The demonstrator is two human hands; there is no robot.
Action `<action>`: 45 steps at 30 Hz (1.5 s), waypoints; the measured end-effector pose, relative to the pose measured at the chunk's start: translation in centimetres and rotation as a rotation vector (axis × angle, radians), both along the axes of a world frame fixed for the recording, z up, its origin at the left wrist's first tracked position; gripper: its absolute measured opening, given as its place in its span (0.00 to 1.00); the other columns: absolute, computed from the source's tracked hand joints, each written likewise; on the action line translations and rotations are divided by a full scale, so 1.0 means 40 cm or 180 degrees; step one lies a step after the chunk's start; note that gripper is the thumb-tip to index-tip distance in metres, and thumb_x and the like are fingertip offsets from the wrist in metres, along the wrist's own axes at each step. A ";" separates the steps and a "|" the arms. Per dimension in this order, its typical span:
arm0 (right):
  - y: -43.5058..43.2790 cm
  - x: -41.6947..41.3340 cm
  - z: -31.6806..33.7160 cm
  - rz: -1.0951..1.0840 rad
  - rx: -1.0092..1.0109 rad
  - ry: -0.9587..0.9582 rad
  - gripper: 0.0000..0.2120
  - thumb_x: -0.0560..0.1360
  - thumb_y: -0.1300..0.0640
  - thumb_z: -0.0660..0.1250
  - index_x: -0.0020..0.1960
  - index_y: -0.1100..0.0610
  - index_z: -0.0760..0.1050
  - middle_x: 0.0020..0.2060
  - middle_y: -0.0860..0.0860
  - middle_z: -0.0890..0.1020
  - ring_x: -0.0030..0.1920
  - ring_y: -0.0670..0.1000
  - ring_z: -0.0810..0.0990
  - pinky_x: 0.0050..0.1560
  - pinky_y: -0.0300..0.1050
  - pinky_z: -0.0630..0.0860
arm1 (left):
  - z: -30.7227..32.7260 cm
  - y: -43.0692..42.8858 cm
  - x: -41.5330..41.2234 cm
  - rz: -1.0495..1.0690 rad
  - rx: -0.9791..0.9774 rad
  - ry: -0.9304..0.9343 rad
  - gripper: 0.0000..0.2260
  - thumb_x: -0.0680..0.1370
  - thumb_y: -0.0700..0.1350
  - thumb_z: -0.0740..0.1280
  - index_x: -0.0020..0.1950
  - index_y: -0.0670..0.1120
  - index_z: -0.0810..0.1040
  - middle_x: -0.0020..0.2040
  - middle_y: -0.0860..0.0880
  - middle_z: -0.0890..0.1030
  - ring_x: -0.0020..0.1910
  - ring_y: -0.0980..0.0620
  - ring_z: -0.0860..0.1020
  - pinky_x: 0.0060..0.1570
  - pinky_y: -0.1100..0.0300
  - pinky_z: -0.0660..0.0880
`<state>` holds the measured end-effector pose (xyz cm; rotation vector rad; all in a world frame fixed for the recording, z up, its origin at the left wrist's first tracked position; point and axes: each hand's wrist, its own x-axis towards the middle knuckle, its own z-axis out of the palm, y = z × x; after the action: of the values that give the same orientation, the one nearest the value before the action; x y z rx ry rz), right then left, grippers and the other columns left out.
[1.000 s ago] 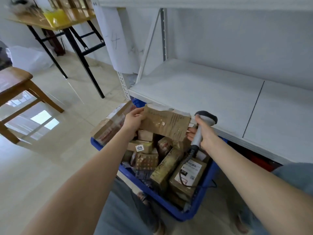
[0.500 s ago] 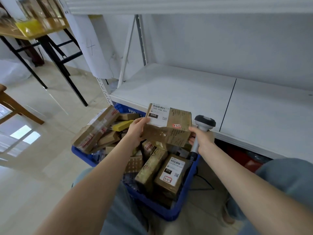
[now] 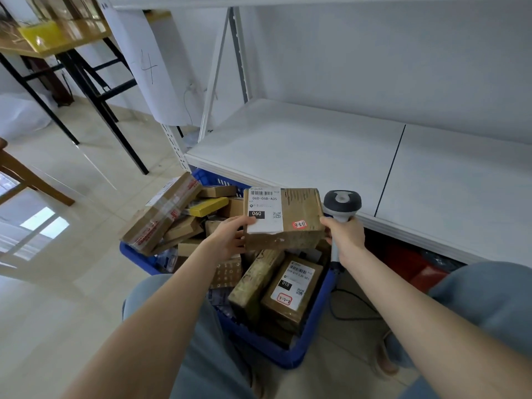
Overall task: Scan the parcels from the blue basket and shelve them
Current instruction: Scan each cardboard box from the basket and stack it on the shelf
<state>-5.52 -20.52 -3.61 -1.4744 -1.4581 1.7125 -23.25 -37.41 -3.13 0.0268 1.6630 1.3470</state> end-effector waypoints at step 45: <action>-0.299 0.151 0.117 0.0398 -0.0466 0.0452 0.09 0.73 0.62 0.68 0.34 0.59 0.75 0.26 0.51 0.76 0.26 0.47 0.74 0.36 0.43 0.76 | -0.087 0.014 0.173 -0.0246 0.0734 0.0331 0.37 0.72 0.32 0.71 0.77 0.47 0.58 0.59 0.43 0.78 0.54 0.47 0.79 0.51 0.54 0.77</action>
<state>0.52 -32.47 1.08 -1.3264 -1.4020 1.9939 -16.35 -36.87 -6.62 0.2977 1.5667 1.4927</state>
